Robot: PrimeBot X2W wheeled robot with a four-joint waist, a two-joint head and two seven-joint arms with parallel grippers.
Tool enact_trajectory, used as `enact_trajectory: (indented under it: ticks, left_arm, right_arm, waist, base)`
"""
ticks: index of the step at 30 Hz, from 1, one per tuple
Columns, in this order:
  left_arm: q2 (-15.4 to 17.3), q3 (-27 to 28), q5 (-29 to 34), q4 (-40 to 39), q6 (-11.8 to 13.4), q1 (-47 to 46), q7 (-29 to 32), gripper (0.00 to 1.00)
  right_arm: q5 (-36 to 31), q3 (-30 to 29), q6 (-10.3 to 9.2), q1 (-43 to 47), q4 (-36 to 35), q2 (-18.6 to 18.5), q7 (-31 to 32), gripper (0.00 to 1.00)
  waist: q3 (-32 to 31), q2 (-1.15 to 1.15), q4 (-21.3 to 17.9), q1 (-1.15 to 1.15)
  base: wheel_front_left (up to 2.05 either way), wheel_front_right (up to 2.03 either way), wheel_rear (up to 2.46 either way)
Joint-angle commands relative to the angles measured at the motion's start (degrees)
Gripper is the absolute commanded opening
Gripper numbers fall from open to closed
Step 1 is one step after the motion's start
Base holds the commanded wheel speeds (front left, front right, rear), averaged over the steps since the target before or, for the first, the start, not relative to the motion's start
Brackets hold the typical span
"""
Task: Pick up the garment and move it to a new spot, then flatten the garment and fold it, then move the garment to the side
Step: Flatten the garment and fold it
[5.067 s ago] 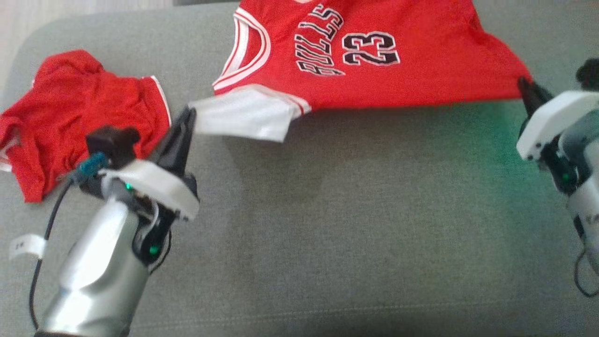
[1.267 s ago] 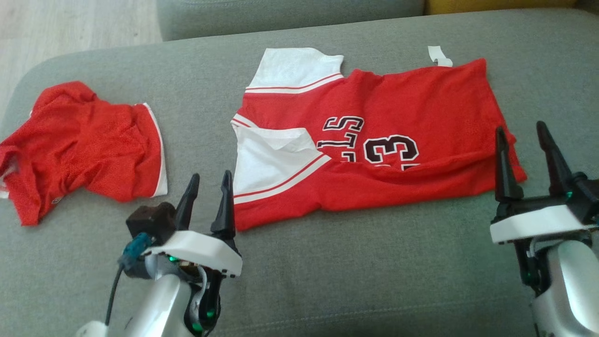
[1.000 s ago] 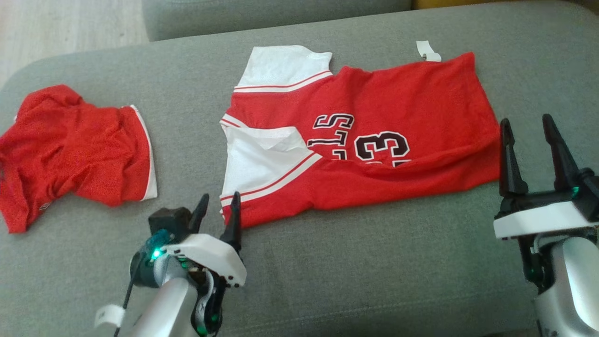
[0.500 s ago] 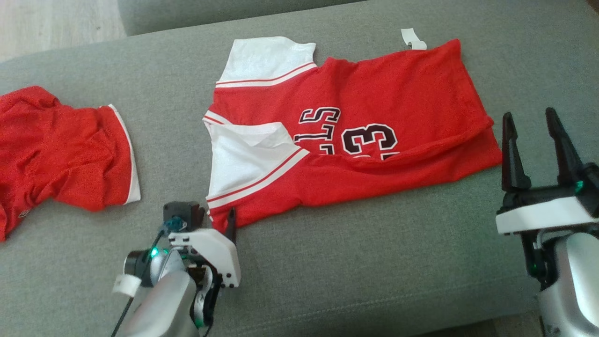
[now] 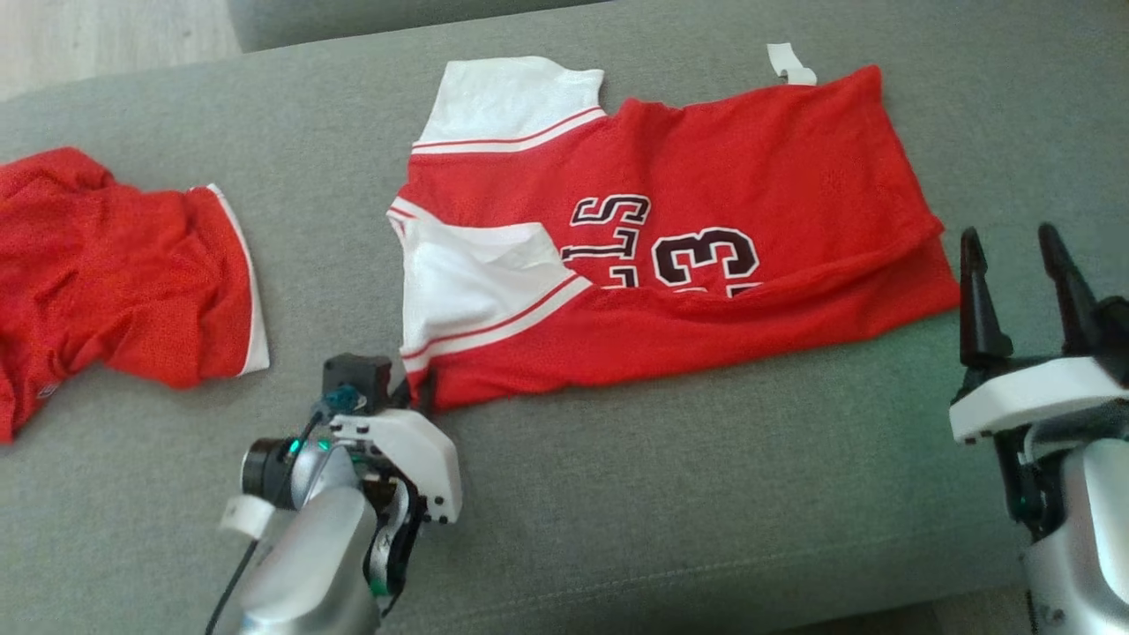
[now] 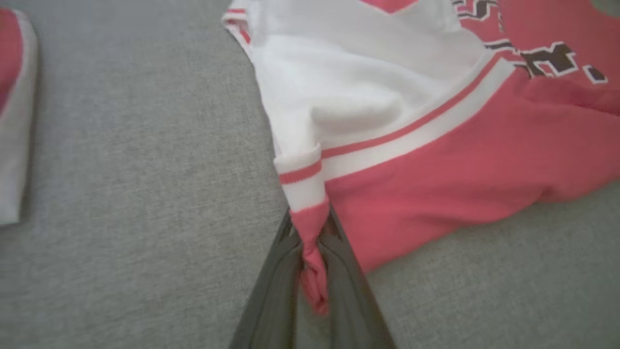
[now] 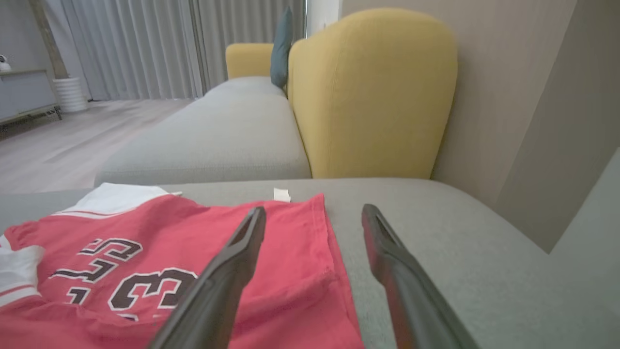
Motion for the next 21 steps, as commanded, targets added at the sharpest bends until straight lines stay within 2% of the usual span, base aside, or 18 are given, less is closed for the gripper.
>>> enact_trajectory:
  ticks: [1, 9, 13, 21]
  left_arm:
    - [0.9, 2.1, 0.0, -2.0, 0.6, -1.3, -1.6, 0.0]
    - [0.4, 2.9, 0.1, -7.7, 0.7, -2.6, -9.7, 0.0]
    - [0.2, 2.0, 0.4, -9.6, 0.0, -2.7, -10.6, 0.0]
    - [0.2, 0.3, 1.1, -11.5, -0.5, -3.3, -10.3, 0.0]
  right_arm:
    - [-0.5, 0.4, 0.37, -2.2, -1.0, 0.1, 0.9, 1.0]
    - [-3.1, -8.7, 0.37, -5.5, 7.9, 4.5, 10.1, 1.0]
    - [-4.8, -13.6, 0.37, -8.5, 12.5, 6.1, 12.7, 1.0]
    - [-13.5, -22.1, 0.37, -14.9, 19.5, 7.1, 14.5, 1.0]
  waist:
    - [0.0, 0.0, 0.5, 0.0]
    - [0.7, 0.0, 2.8, 0.0]
    - [1.3, 0.0, 3.9, 0.0]
    - [4.2, 0.0, 5.4, 0.0]
  base:
    - [0.0, 0.0, 0.0]
    - [0.0, 0.0, 0.0]
    - [0.0, 0.0, 0.0]
    - [0.0, 0.0, 0.0]
